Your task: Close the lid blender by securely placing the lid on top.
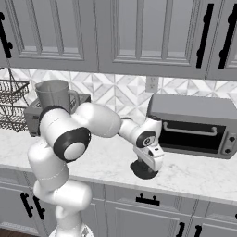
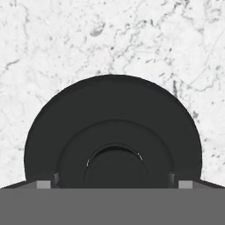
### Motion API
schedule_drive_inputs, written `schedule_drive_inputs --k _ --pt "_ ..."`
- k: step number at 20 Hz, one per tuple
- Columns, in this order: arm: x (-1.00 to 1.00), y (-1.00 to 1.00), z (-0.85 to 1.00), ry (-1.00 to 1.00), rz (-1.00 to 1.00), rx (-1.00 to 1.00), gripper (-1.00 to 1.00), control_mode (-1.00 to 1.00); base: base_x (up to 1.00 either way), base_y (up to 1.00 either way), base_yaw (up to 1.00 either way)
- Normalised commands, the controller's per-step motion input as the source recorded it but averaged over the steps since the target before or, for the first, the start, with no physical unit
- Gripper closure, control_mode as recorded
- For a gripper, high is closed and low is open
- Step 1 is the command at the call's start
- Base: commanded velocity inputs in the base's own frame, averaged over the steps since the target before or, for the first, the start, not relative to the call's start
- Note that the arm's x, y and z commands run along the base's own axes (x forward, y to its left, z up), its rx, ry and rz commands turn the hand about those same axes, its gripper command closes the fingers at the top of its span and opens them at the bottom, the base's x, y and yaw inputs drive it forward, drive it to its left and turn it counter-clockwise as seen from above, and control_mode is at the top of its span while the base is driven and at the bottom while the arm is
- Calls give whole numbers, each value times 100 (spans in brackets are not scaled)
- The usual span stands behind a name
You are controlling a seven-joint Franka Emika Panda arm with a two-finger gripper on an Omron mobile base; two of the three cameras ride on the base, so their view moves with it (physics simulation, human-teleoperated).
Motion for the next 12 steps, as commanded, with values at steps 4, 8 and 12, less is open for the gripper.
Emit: schedule_drive_inputs --k 4,8,12 --pt "-4 0 -16 -2 2 -1 -100 -100 0 0 0" --pt "-9 0 -12 -6 0 0 -100 -100 0 0 0" --pt "-3 2 -3 0 0 0 -100 -100 0 0 0"
